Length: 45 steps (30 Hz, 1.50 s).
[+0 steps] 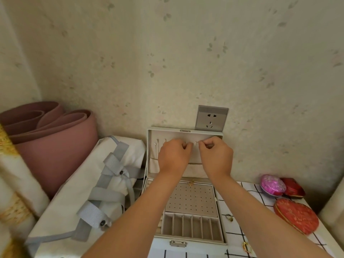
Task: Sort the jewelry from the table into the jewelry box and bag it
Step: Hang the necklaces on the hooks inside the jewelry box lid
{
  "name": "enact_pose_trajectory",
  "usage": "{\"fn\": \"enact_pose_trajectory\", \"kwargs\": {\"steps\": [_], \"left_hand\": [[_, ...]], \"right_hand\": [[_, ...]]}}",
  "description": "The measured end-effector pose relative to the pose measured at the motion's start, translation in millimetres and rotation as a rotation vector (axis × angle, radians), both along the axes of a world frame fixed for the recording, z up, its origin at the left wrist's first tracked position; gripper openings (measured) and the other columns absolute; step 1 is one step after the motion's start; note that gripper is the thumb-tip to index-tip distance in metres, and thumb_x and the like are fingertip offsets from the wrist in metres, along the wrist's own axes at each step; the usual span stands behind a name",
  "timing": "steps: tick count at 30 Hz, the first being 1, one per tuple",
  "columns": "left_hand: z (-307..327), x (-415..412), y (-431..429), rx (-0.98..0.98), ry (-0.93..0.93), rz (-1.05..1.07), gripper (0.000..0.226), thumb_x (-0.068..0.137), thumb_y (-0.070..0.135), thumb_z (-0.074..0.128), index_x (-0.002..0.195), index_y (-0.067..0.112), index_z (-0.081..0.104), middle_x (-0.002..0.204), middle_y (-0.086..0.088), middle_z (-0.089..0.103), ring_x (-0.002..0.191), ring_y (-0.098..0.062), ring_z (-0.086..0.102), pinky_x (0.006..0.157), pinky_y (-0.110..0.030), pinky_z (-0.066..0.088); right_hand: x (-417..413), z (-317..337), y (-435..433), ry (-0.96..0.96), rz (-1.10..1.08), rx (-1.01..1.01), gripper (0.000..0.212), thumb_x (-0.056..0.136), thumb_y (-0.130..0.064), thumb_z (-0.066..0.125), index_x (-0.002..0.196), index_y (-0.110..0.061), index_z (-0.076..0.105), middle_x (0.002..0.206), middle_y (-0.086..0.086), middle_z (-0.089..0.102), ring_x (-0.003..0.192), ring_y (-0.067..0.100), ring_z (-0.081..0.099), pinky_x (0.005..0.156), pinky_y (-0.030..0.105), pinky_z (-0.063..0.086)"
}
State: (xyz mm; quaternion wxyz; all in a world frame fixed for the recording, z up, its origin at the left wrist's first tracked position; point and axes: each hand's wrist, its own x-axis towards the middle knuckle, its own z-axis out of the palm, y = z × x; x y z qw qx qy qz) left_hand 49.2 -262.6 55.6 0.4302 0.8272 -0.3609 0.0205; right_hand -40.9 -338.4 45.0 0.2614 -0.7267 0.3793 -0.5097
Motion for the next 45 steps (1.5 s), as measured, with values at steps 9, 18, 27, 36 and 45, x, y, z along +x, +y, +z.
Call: {"fn": "enact_pose_trajectory", "kwargs": {"steps": [9,18,27,36,45], "left_hand": [[-11.7,-3.0,9.9,-0.017,0.253,-0.223,0.028,0.094,0.035,0.056,0.077,0.018,0.070,0.073,0.003,0.067,0.073,-0.014,0.063,0.066,-0.029,0.051],[-10.2,-16.4,31.7,0.015,0.333,-0.390,0.016,0.094,0.027,0.057,0.092,0.021,0.072,0.093,0.010,0.069,0.092,-0.008,0.063,0.085,-0.027,0.050],[-7.6,-9.0,54.8,0.095,0.295,-0.394,0.018,0.096,0.026,0.054,0.104,0.025,0.070,0.104,0.011,0.067,0.100,-0.007,0.061,0.082,-0.021,0.045],[-16.1,-34.7,62.7,0.064,0.652,-0.561,0.049,0.088,-0.009,0.044,0.123,0.018,0.064,0.115,0.006,0.068,0.093,-0.002,0.064,0.065,-0.014,0.050],[-20.6,-32.0,67.1,0.005,0.631,-0.533,0.011,0.089,0.014,0.065,0.092,0.014,0.075,0.085,0.005,0.075,0.069,-0.012,0.063,0.073,-0.022,0.054]], "right_hand": [[-17.0,-10.5,18.8,0.041,0.231,0.124,0.015,0.092,-0.011,0.066,0.104,-0.020,0.063,0.073,-0.006,0.060,0.065,0.001,0.056,0.062,0.007,0.044],[-25.1,-17.4,54.8,0.198,0.492,0.639,0.029,0.096,-0.010,0.044,0.104,-0.025,0.068,0.087,-0.003,0.069,0.078,0.014,0.061,0.067,0.028,0.046],[-39.4,-8.2,61.4,0.423,0.541,0.560,0.026,0.102,-0.025,0.049,0.091,-0.014,0.070,0.092,0.008,0.072,0.080,0.015,0.060,0.078,0.034,0.048],[-53.0,17.8,48.0,0.517,0.495,0.377,0.024,0.101,-0.027,0.051,0.094,-0.020,0.074,0.099,0.001,0.073,0.097,0.017,0.065,0.092,0.037,0.051],[-56.0,20.5,37.0,0.451,0.467,0.368,0.028,0.099,-0.028,0.052,0.096,-0.012,0.075,0.090,0.005,0.073,0.087,0.018,0.067,0.080,0.034,0.052]]}}
